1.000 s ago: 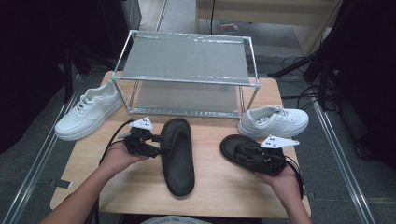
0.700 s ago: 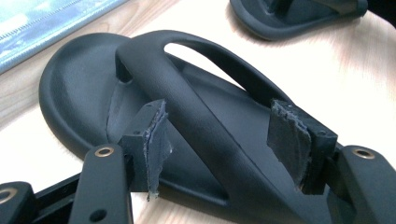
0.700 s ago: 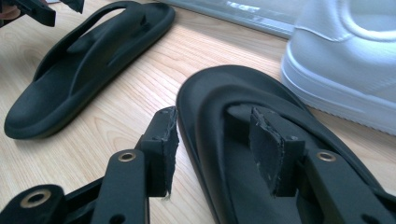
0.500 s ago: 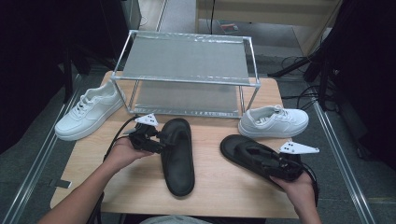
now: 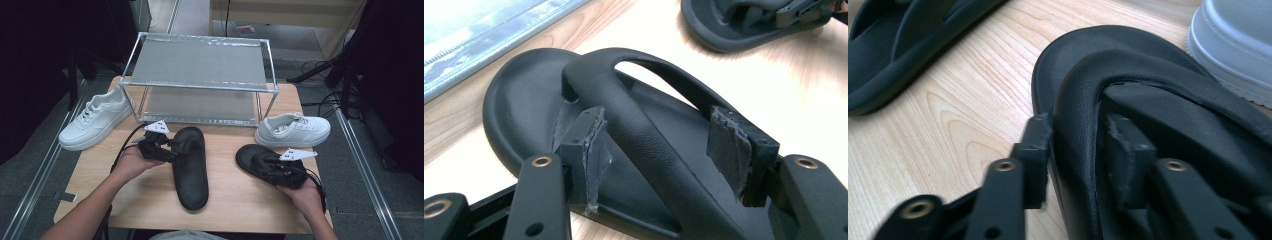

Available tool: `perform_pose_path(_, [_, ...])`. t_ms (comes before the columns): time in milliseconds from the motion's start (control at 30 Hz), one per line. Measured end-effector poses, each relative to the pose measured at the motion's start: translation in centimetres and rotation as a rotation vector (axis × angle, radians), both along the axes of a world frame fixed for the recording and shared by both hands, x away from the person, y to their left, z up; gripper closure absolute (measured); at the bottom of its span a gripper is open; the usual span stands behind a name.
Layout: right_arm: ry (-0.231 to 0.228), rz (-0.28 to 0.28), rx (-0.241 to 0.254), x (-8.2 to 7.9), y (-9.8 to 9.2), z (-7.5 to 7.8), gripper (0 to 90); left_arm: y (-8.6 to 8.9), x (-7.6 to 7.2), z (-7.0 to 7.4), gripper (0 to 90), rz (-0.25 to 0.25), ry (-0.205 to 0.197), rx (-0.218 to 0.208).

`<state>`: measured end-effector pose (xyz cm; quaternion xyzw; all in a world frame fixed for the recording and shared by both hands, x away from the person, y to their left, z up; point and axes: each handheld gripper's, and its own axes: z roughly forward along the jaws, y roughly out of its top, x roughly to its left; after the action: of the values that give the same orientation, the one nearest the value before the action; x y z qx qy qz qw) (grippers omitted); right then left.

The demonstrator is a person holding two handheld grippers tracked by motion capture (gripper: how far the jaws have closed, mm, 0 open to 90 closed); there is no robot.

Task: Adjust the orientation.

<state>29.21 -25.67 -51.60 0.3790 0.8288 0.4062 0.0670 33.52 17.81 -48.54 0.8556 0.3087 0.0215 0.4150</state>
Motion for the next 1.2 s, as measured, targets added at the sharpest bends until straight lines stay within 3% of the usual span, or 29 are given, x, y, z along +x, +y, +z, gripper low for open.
perform_pose_path(33, [0.014, 0.012, 0.012, 0.1, 0.0, 0.0, 76.0, 0.0, 0.0, 0.0, 41.0, -0.001, -0.002, 0.004])
perform_pose_path(200, [0.066, -0.003, 0.018, 0.2, 0.3, 0.2, 79.3, 0.0, -0.1, 0.1, 40.9, 0.002, -0.014, 0.002])
perform_pose_path(633, [0.032, -0.043, 0.029, -0.3, 3.3, 2.7, 79.9, 0.2, 0.1, 0.0, 40.1, 0.011, -0.002, 0.005])
perform_pose_path(733, [0.045, -0.049, 0.063, -0.2, 4.3, 3.3, 79.8, 0.2, 0.0, 0.0, 39.8, 0.009, -0.001, 0.014])
perform_pose_path(900, [0.048, -0.048, 0.06, 0.0, 5.6, 3.6, 79.8, 0.5, -0.2, 0.0, 39.6, 0.009, -0.001, 0.013])
perform_pose_path(1200, [0.095, -0.044, 0.059, 1.8, 8.3, 3.3, 79.6, 1.2, -0.9, 0.0, 38.9, 0.015, -0.01, 0.016])
